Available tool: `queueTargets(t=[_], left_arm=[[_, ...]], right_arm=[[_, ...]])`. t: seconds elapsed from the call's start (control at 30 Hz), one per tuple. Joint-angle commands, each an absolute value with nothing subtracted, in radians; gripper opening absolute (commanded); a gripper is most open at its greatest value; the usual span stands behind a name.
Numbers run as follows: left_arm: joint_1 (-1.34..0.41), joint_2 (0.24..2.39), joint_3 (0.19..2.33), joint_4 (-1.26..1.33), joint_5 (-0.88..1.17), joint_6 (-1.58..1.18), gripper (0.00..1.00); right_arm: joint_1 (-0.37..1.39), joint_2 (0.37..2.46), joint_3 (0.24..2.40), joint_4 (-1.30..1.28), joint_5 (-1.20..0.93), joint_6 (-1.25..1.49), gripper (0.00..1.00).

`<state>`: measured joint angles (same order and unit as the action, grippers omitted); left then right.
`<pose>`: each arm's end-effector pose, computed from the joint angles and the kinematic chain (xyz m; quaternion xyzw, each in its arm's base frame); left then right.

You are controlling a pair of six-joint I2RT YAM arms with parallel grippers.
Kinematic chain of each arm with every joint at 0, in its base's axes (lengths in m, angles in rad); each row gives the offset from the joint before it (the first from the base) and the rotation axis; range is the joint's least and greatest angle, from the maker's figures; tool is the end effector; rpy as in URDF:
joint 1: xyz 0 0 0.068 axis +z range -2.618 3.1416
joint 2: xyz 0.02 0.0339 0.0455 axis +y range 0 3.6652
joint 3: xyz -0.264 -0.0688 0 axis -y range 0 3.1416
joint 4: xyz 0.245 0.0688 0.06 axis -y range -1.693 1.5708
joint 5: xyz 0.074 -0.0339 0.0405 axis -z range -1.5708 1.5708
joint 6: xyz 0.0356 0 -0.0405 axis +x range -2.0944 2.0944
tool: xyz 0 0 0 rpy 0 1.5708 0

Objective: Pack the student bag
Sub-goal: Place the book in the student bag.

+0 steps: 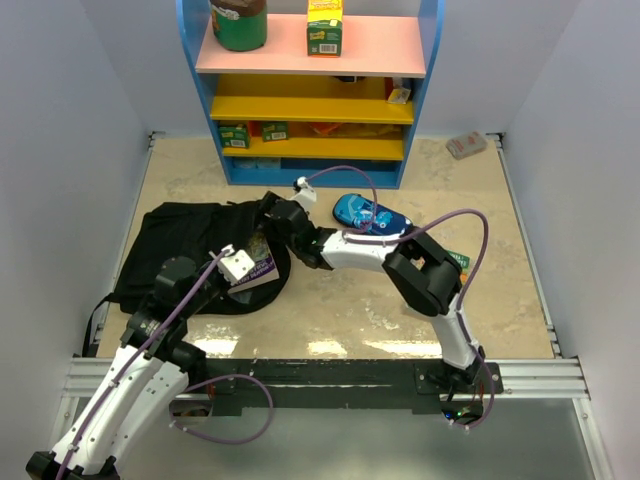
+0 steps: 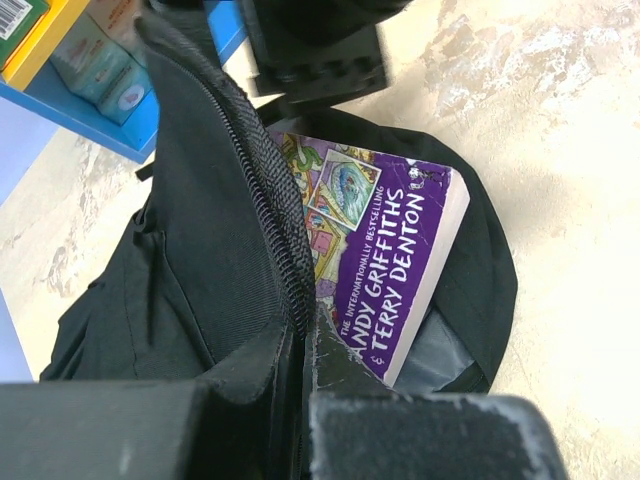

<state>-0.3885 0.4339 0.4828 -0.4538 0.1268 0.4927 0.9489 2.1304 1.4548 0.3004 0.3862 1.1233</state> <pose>0.1119 -0.0507 0.2533 0.3869 0.7387 -0.0242 0.5514 0.2954 0.3891 0.1916 0.1782 0.7987 0.3944 0.4180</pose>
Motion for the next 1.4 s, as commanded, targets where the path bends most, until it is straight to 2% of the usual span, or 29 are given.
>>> queueTargets(t=[0.0, 0.07, 0.17, 0.27, 0.3, 0.37, 0.53, 0.7, 0.8, 1.23, 1.27, 1.37], left_arm=[[-0.388, 0.351, 0.522, -0.407, 0.164, 0.508, 0.0], [-0.388, 0.351, 0.52, -0.407, 0.161, 0.506, 0.0], [-0.388, 0.354, 0.522, -0.4, 0.147, 0.508, 0.0], [-0.388, 0.36, 0.528, -0.396, 0.144, 0.505, 0.0], [-0.388, 0.364, 0.528, -0.396, 0.144, 0.505, 0.0], [-0.388, 0.37, 0.532, -0.396, 0.144, 0.503, 0.0], [-0.388, 0.382, 0.545, -0.396, 0.141, 0.505, 0.0], [-0.388, 0.383, 0.541, -0.39, 0.144, 0.505, 0.0], [-0.388, 0.385, 0.54, -0.385, 0.146, 0.502, 0.0], [-0.388, 0.387, 0.554, -0.385, 0.146, 0.508, 0.0], [-0.388, 0.385, 0.555, -0.385, 0.144, 0.509, 0.0], [-0.388, 0.377, 0.552, -0.393, 0.143, 0.52, 0.0]], right_arm=[[0.953, 2.005, 1.353, 0.193, 0.361, 0.997, 0.88], [0.953, 1.939, 1.28, 0.173, 0.357, 0.979, 0.88], [0.953, 1.852, 1.142, 0.24, 0.325, 0.953, 0.77], [0.953, 1.809, 1.045, 0.308, 0.27, 0.956, 0.58], [0.953, 1.806, 1.032, 0.328, 0.249, 0.951, 0.48], [0.954, 1.813, 1.006, 0.404, 0.166, 0.942, 0.45], [0.957, 1.848, 0.997, 0.534, 0.002, 0.92, 0.37], [0.969, 1.881, 1.032, 0.568, -0.058, 0.933, 0.1], [0.989, 1.907, 1.084, 0.554, -0.081, 0.948, 0.0], [1.072, 2.149, 1.567, 0.312, -0.084, 0.94, 0.02], [1.071, 2.137, 1.569, 0.251, -0.074, 0.918, 0.08], [1.057, 2.068, 1.476, 0.229, 0.006, 0.887, 0.11]])
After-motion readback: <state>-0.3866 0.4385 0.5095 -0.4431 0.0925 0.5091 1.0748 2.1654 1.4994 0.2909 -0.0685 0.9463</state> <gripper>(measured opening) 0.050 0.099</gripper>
